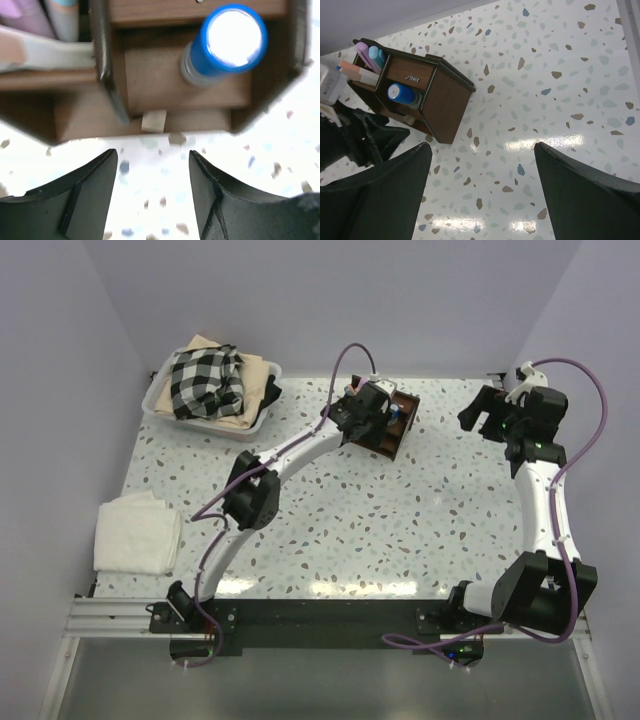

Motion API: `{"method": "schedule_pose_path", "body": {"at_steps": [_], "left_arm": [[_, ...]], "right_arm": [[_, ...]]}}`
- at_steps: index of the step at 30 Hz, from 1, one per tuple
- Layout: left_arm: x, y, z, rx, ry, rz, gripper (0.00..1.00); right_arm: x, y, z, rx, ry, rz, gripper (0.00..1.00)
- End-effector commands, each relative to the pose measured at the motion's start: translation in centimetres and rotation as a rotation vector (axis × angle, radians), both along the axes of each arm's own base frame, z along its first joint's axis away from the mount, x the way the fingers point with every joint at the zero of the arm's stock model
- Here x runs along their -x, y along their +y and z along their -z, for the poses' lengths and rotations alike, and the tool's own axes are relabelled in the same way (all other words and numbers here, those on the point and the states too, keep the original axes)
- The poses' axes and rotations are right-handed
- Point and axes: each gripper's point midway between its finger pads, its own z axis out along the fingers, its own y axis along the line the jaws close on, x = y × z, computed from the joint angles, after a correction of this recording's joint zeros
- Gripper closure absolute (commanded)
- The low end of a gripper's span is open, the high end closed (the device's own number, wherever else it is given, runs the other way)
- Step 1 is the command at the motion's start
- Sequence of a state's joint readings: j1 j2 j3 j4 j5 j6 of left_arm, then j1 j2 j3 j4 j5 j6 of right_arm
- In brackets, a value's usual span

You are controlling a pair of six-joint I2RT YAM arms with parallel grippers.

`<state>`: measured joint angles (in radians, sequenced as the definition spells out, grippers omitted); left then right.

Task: Sort the stationery into containers
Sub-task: Place the stationery in the storage box, then move the storage box to the center of the board.

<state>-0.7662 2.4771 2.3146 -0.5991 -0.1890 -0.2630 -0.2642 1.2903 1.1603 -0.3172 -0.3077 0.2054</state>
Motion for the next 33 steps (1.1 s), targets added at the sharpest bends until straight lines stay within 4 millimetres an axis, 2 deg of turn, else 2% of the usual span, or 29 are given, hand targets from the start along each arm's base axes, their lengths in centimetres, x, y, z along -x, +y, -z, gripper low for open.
{"method": "schedule_pose_path", "body": {"at_steps": [1, 2, 3, 4, 5, 6, 7, 8, 9, 10, 11, 12, 13, 15, 16, 18, 20, 22, 23, 25, 26, 27, 28, 29, 30, 32, 33], "left_arm": [[2.8, 1.7, -12.9, 0.129, -0.103, 0.074, 0.36], [3.9, 2.7, -11.5, 0.099, -0.065, 0.091, 0.37], [4.3, 3.3, -12.1, 0.119, -0.063, 0.107, 0.37], [5.1, 4.4, -14.9, 0.154, -0.1, 0.115, 0.37], [5.9, 5.8, -12.9, 0.125, -0.068, 0.121, 0.37], [5.1, 6.9, -13.8, 0.153, -0.103, 0.112, 0.37], [5.4, 8.2, -15.7, 0.167, -0.153, 0.108, 0.37], [5.4, 9.8, -14.2, 0.135, -0.147, 0.092, 0.37], [3.9, 11.3, -14.9, 0.136, -0.205, 0.064, 0.37], [3.5, 12.9, -16.3, 0.112, -0.27, 0.052, 0.36], [2.9, 14.6, -15.3, 0.062, -0.291, 0.009, 0.34], [1.5, 16.0, -16.2, 0.053, -0.352, -0.016, 0.33], [0.9, 17.3, -15.8, -0.012, -0.388, -0.009, 0.29], [-0.9, 19.4, -16.1, -0.071, -0.429, -0.058, 0.1], [-1.7, 19.9, -15.8, -0.101, -0.439, -0.061, 0.03], [-2.9, 21.0, -16.1, -0.088, -0.452, -0.077, 0.03], [-3.2, 20.9, -16.3, -0.063, -0.457, -0.067, 0.02], [-3.5, 21.1, -15.8, -0.051, -0.442, -0.039, 0.02], [-3.5, 20.5, -15.6, -0.023, -0.437, -0.011, 0.02], [-4.1, 20.5, -13.9, -0.003, -0.404, -0.003, 0.03], [-4.2, 19.7, -13.5, 0.027, -0.392, 0.037, 0.05], [-4.8, 19.7, -12.0, 0.03, -0.364, 0.04, 0.09], [-5.3, 19.6, -11.9, 0.055, -0.357, 0.028, 0.18], [-5.6, 19.1, -11.6, 0.08, -0.353, 0.041, 0.23], [-6.1, 19.0, -10.3, 0.089, -0.333, 0.045, 0.27], [-6.9, 18.3, -10.1, 0.114, -0.346, 0.066, 0.43], [-7.2, 18.0, -8.9, 0.116, -0.332, 0.073, 0.51]], "right_arm": [[0.2, 0.0, -1.1, 0.009, -0.024, -0.004, 0.12], [0.3, 0.0, -1.0, 0.011, -0.018, -0.004, 0.12], [0.8, 0.1, -0.7, 0.01, -0.007, -0.006, 0.12], [1.1, 0.3, -0.4, 0.008, 0.002, -0.016, 0.12], [1.3, 0.6, 0.0, 0.009, 0.011, -0.026, 0.12], [1.9, 0.8, 1.0, 0.006, 0.036, -0.03, 0.11], [2.1, 0.9, 1.6, 0.006, 0.051, -0.033, 0.11], [2.4, 1.2, 2.3, 0.023, 0.07, -0.049, 0.09], [2.9, 1.1, 3.6, 0.032, 0.109, -0.048, 0.07], [3.0, 0.9, 4.2, 0.054, 0.128, -0.048, 0.01], [3.1, 0.8, 4.9, 0.067, 0.154, -0.041, 0.01], [3.4, -0.2, 5.8, 0.1, 0.192, 0.011, 0.01], [3.4, -0.6, 6.8, 0.097, 0.23, 0.034, 0.01], [3.3, -1.0, 7.5, 0.104, 0.25, 0.066, 0.01], [3.3, -1.1, 7.3, 0.121, 0.238, 0.071, 0.01], [3.1, -0.2, 7.1, 0.186, 0.219, 0.046, 0.01], [3.1, -0.9, 6.8, 0.257, 0.231, 0.097, 0.01], [3.5, -2.6, 7.1, 0.297, 0.274, 0.204, 0.01], [3.4, -2.4, 7.8, 0.315, 0.303, 0.207, 0.01], [3.5, -2.3, 8.0, 0.334, 0.341, 0.217, 0.01], [3.2, -1.3, 8.6, 0.32, 0.354, 0.177, 0.01], [2.8, -0.7, 8.7, 0.31, 0.345, 0.151, 0.01], [2.5, 0.0, 8.8, 0.307, 0.341, 0.121, 0.01], [1.9, 1.5, 8.9, 0.305, 0.328, 0.075, 0.01], [1.1, 2.0, 9.2, 0.304, 0.321, 0.051, 0.01], [-0.4, 4.0, 9.2, 0.319, 0.308, -0.007, 0.01], [-1.2, 4.3, 10.5, 0.325, 0.342, -0.013, 0.01]]}}
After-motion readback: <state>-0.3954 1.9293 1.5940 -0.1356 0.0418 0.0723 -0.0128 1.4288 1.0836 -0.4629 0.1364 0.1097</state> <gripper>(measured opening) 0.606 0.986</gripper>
